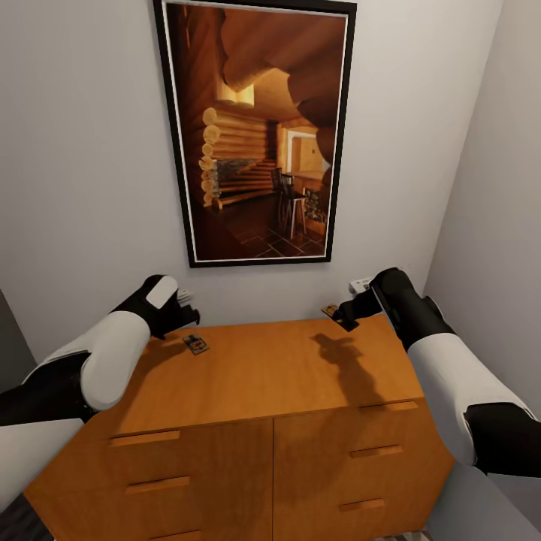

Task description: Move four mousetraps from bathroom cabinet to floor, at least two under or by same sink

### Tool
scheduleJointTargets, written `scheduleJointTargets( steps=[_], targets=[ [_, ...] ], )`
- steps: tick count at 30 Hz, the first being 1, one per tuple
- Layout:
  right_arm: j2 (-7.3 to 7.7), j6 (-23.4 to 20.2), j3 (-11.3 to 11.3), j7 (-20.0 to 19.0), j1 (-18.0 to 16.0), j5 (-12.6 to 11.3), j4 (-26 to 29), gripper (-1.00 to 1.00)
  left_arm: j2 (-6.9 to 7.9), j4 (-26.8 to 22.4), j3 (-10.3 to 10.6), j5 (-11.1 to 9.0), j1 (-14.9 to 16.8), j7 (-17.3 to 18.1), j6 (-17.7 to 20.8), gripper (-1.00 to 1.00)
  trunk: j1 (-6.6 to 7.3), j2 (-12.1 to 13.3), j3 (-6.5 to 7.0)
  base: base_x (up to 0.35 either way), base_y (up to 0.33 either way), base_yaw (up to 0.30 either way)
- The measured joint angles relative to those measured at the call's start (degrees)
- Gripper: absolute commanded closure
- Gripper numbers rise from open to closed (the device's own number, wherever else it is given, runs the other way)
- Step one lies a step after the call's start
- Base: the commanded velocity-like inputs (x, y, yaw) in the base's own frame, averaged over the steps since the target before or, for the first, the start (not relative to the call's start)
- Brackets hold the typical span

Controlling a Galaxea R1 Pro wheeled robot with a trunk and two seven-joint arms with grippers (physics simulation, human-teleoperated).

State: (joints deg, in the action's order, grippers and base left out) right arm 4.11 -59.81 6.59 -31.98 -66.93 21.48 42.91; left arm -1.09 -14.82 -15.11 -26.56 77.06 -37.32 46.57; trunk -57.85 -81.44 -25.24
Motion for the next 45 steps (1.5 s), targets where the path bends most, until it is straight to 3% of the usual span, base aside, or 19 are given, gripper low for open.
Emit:
scheduleJointTargets(
  steps=[22,45],
  targets=[
    [-0.10,0.0,0.1,-0.1,0.0,0.1,0.0,1.00,-0.66,-0.5,0.5,0.7,0.0,0.8,0.1,-1.00,0.00,0.0,0.00,0.000,0.000,0.007],
    [-0.48,0.0,0.2,-0.1,0.0,-0.1,0.0,1.00,-0.68,-0.5,0.5,0.7,0.0,1.1,0.1,-1.00,0.00,0.0,0.00,0.000,0.000,0.230]
  ],
)
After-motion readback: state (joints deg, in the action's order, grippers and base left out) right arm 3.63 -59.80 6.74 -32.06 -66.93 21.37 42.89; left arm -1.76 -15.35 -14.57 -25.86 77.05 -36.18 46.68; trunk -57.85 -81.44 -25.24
